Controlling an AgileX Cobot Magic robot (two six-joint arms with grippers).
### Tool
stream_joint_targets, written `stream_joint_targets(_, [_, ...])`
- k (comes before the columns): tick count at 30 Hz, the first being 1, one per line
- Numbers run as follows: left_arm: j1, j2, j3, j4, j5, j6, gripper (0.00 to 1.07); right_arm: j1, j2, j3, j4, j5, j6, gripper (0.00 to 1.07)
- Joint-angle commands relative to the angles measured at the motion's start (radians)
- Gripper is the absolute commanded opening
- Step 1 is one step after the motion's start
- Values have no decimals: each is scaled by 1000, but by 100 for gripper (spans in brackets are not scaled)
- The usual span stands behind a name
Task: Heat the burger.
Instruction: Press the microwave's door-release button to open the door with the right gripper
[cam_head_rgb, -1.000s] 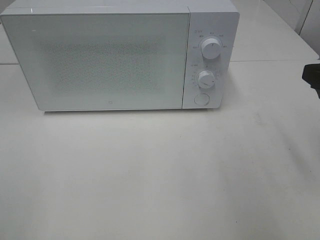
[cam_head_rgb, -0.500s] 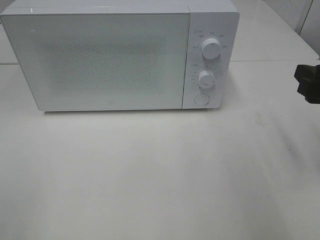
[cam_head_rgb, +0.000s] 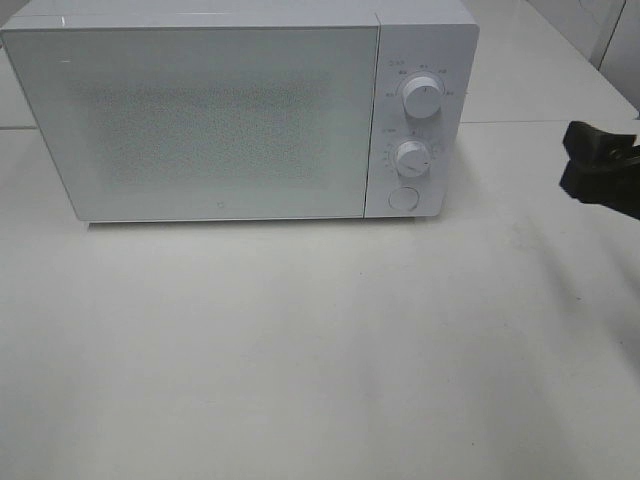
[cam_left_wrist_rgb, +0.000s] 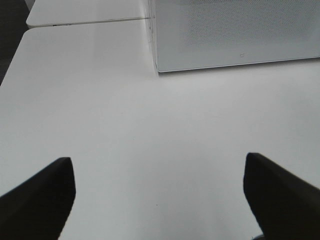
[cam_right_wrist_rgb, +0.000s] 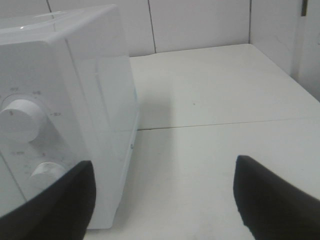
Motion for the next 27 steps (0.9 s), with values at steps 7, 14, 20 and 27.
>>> stream_joint_targets(7, [4,-3,2,-8,-4,0,84,353,226,1,358,-211,-152,75])
stream_joint_targets(14, [4,-3,2,-8,-4,0,84,515,263,0,463,-286,-157,75])
stream_joint_targets(20, [4,-3,2,-8,-4,0,84,629,267,-25,570,-276,-204,75])
stream_joint_targets(27, [4,-3,2,-8,-4,1,84,694,269,-95,593,-228,-238,75])
